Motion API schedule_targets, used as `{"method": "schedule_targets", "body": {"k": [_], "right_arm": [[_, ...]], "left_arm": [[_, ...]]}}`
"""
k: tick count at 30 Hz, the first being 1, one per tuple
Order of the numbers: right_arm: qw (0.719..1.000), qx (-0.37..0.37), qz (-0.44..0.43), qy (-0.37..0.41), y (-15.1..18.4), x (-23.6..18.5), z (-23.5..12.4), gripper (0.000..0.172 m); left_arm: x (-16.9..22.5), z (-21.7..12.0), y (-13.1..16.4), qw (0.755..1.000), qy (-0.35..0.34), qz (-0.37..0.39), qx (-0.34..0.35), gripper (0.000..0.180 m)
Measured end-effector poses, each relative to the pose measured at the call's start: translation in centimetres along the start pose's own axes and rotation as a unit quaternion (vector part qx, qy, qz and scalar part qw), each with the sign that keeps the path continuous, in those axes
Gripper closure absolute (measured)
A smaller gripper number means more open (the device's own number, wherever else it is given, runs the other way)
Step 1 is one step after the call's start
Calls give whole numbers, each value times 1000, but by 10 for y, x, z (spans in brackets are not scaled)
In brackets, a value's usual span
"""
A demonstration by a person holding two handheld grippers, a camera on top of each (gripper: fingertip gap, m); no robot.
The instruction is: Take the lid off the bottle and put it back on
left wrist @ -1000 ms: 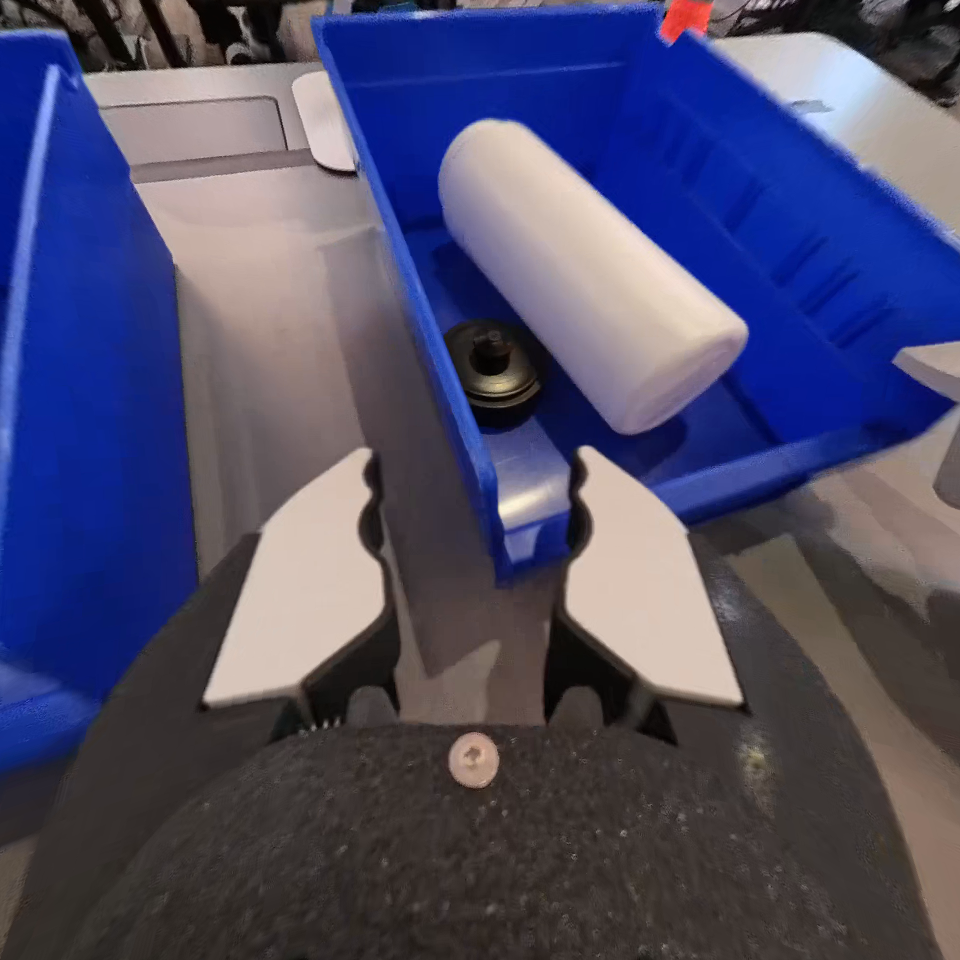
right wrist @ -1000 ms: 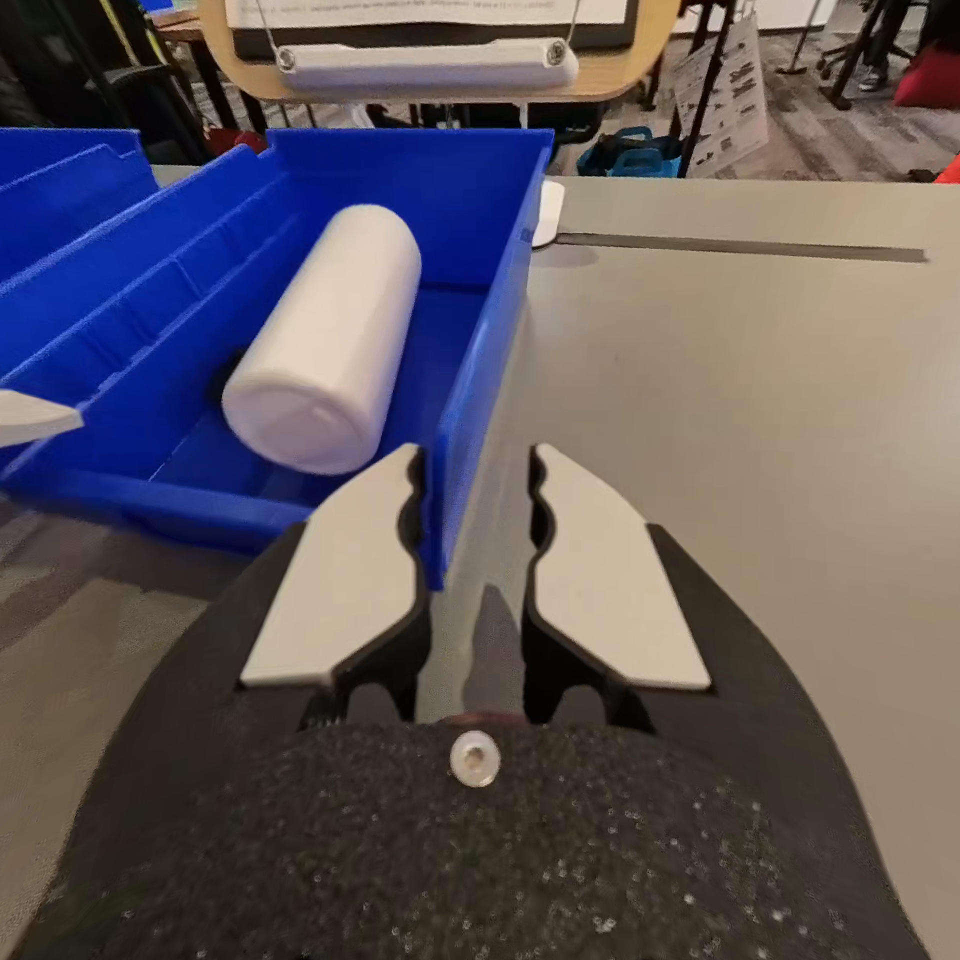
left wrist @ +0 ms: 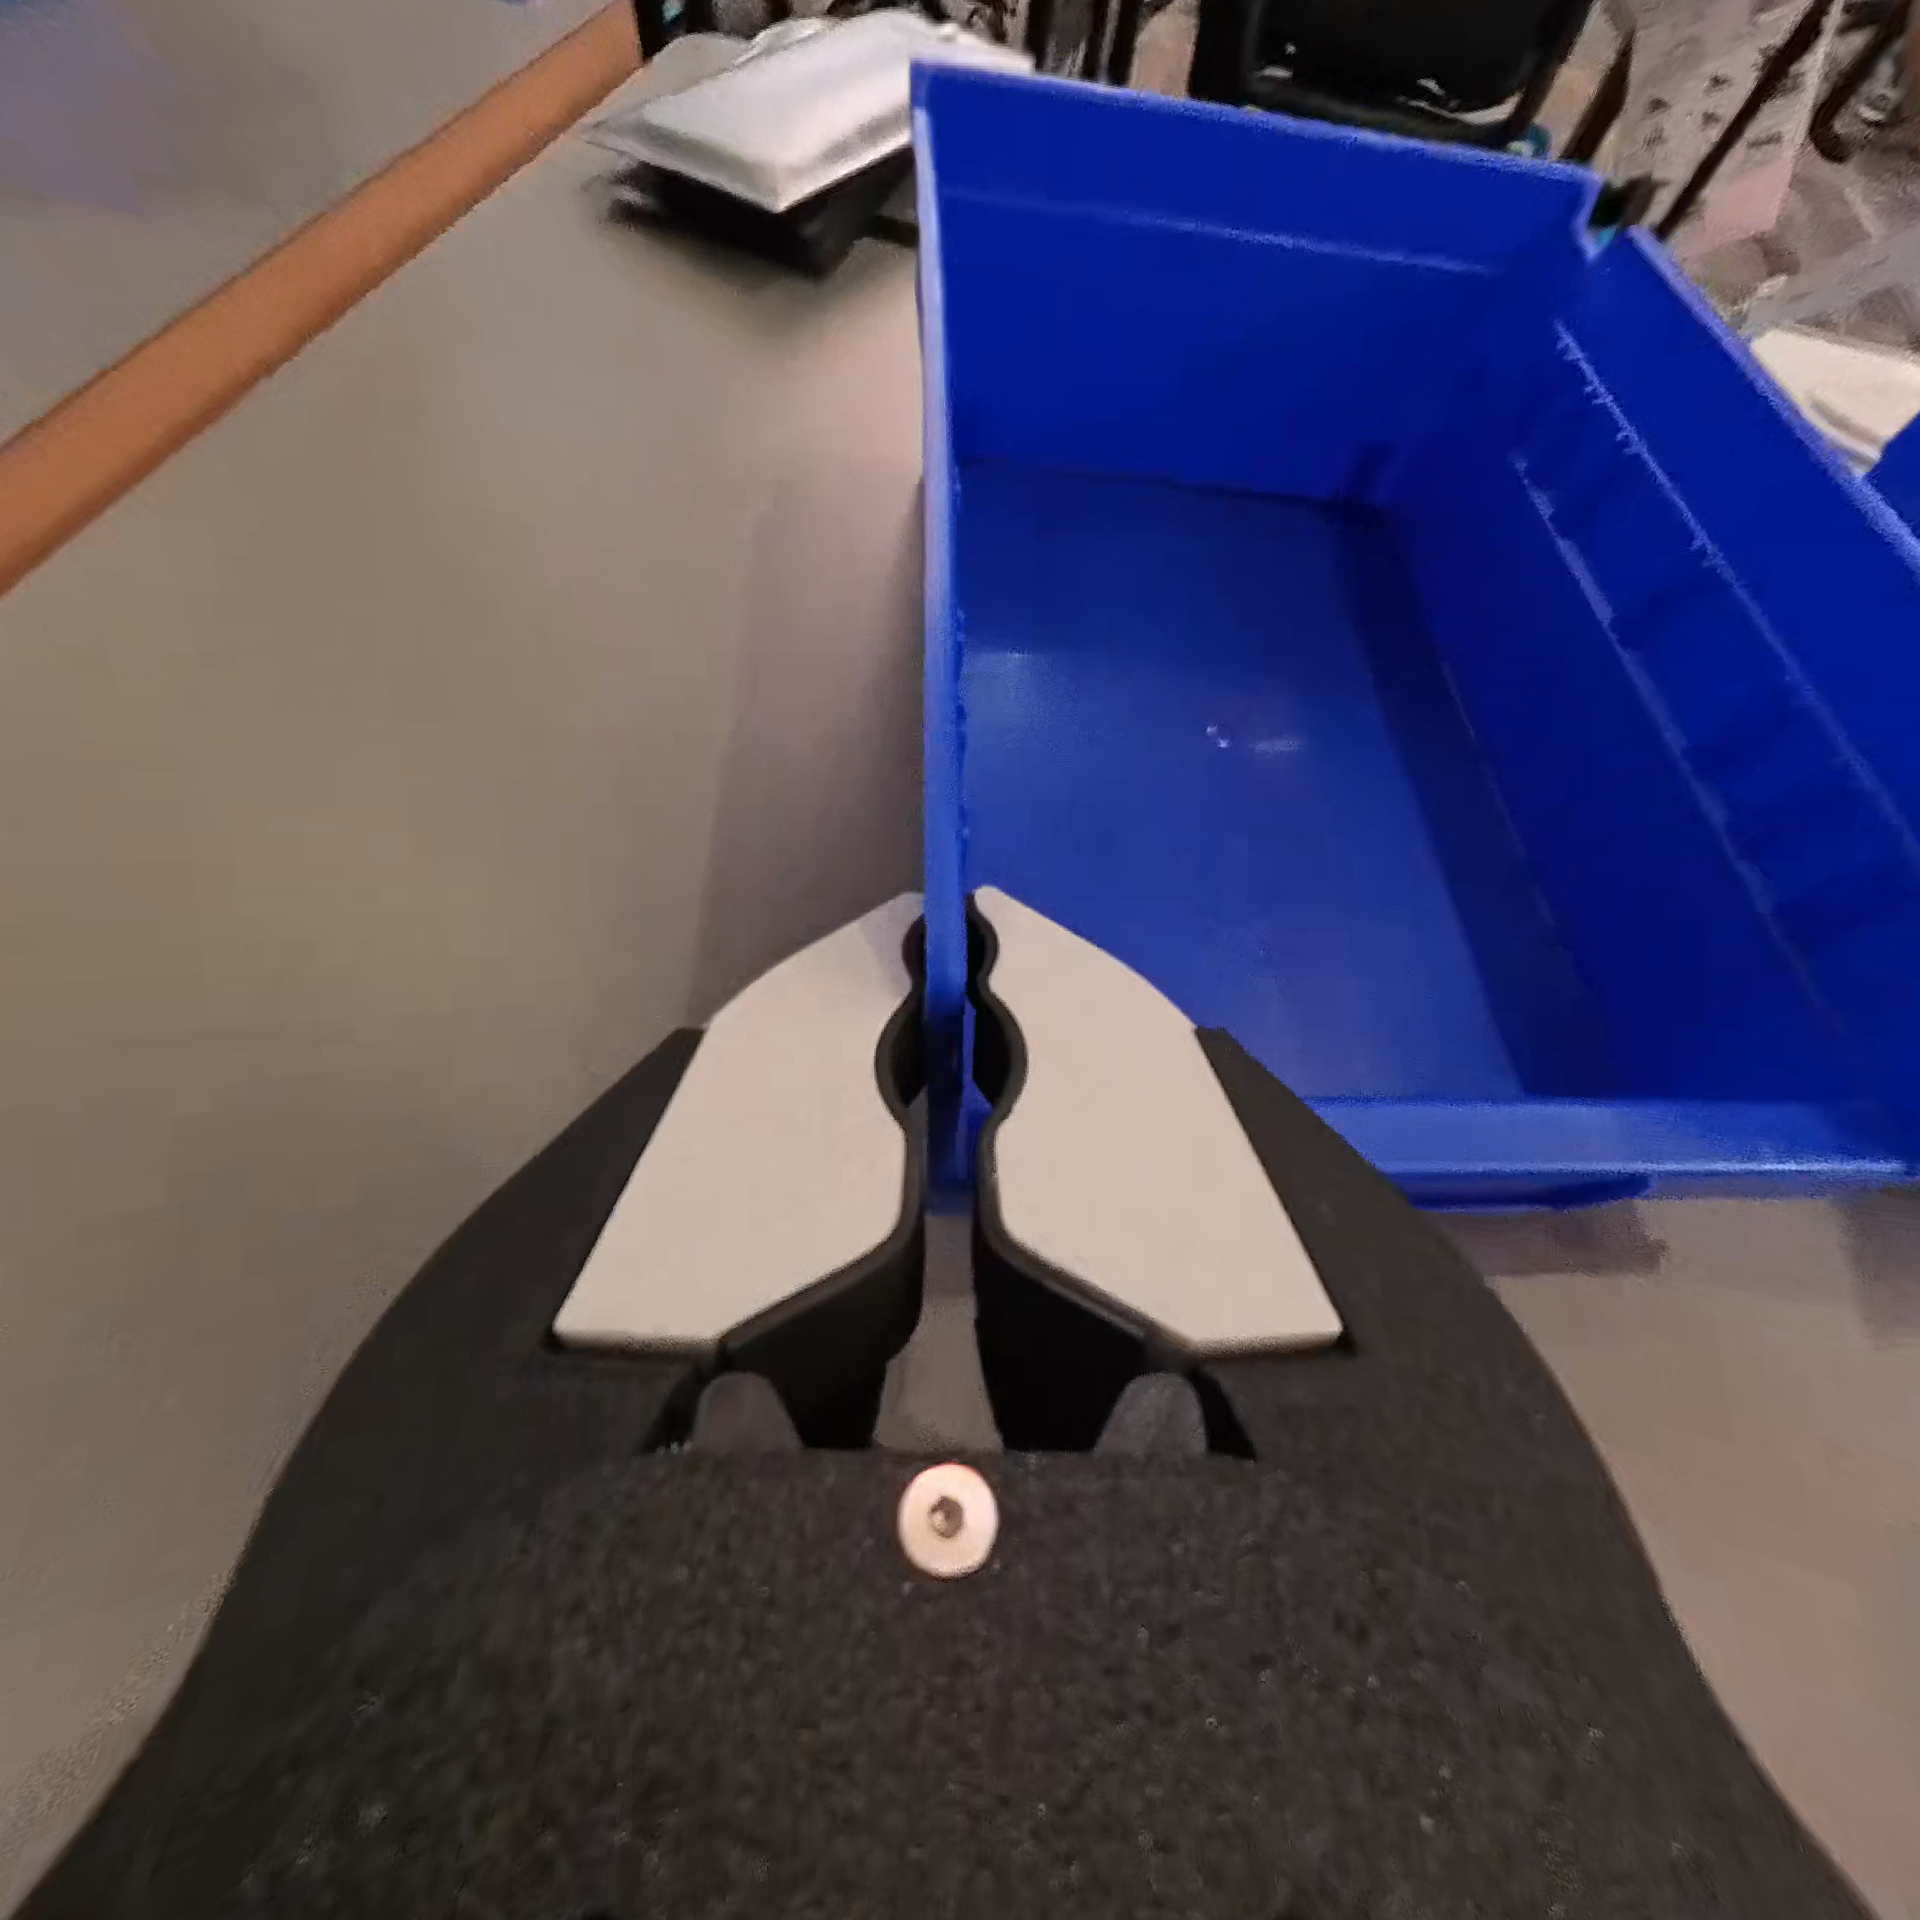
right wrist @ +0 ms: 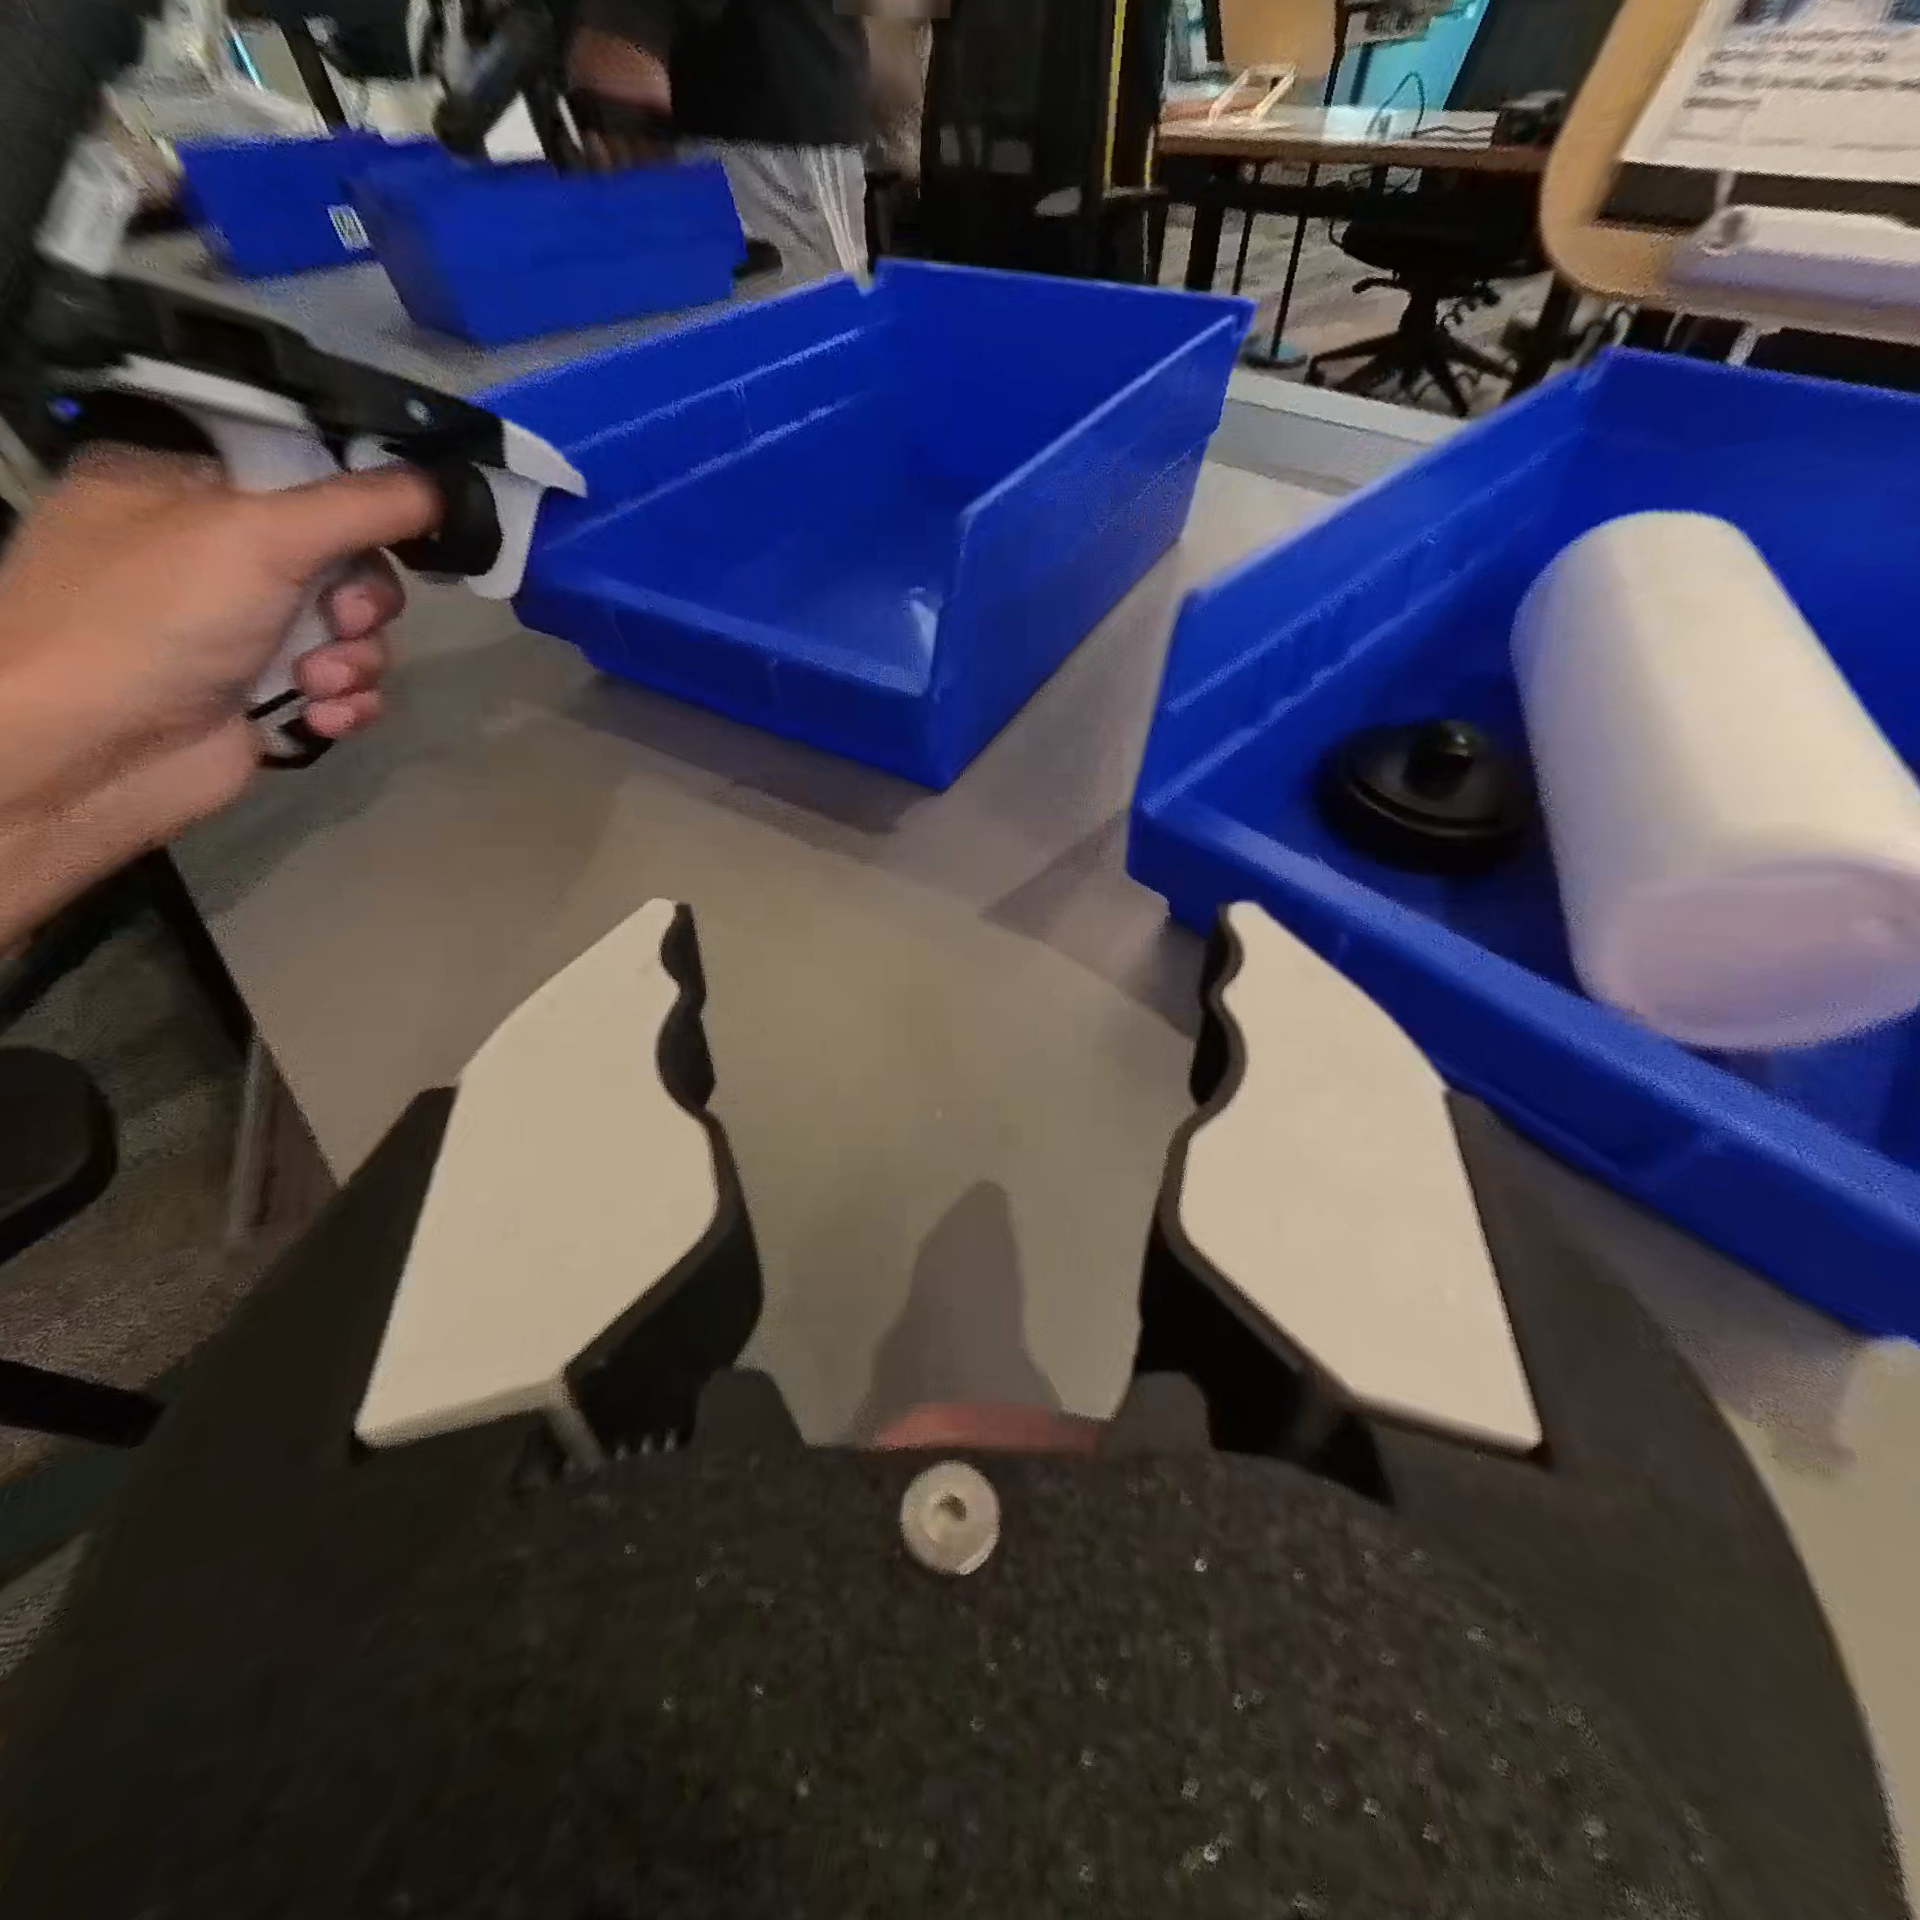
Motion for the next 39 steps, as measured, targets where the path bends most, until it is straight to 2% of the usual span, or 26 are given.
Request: {"method": "schedule_targets", "body": {"k": [3, 5, 7, 10, 11, 12, 14, 17, 20, 23, 27, 31, 33, 35, 39], "right_arm": [[999, -26, -5, 21, -16, -9, 33, 73], [999, -37, 25, 14, -22, -19, 54, 73], [997, -45, 49, 25, -21, -24, 72, 77], [994, -76, 59, 50, -7, -27, 95, 93], [994, -84, 57, 43, -4, -31, 102, 103], [995, -82, 56, -7, -6, -45, 106, 121], [992, -91, 82, 2, -10, -41, 101, 153], [994, -83, 53, 35, -24, -29, 88, 159], [995, -38, -10, 90, -54, -2, 61, 166], [991, 12, -46, 128, -90, 33, 21, 166], [968, 90, -60, 226, -135, 102, -53, 167], [937, 108, -59, 326, -155, 183, -130, 168], [923, 95, -40, 372, -145, 228, -166, 169], [909, 61, -14, 413, -117, 274, -194, 168], [899, -53, 100, 423, -19, 348, -228, 167]], "left_arm": [[-2, -21, 16, 1000, 6, -23, 5, 177], [-5, -38, 25, 999, 19, -45, -1, 177], [-12, -55, 32, 999, 12, -36, 5, 177], [-14, -72, 42, 999, 25, -44, 2, 177], [-14, -76, 44, 999, 27, -44, 4, 177], [-15, -78, 45, 999, 22, -40, 8, 177], [-15, -83, 44, 1000, 8, -23, 18, 177], [1, -94, 35, 999, 19, 5, 48, 178], [32, -114, 25, 994, 69, -14, 82, 176], [83, -135, 8, 985, 108, 27, 130, 176], [182, -164, -26, 959, 171, 95, 205, 175], [296, -171, -40, 940, 243, 115, 209, 175], [356, -165, -28, 936, 267, 138, 186, 175], [411, -151, -2, 935, 280, 157, 151, 175], [494, -109, 74, 943, 274, 180, 62, 175]]}}
Point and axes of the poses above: each gripper's, where its closed fingertips meet, z out along the fingers, y out of its underside, x = y × z across the jaws, the point moved 1 cm from there along -z, back along the fingers, and after that the axes turned 15 degrees about -z, right-handed, at the moved point
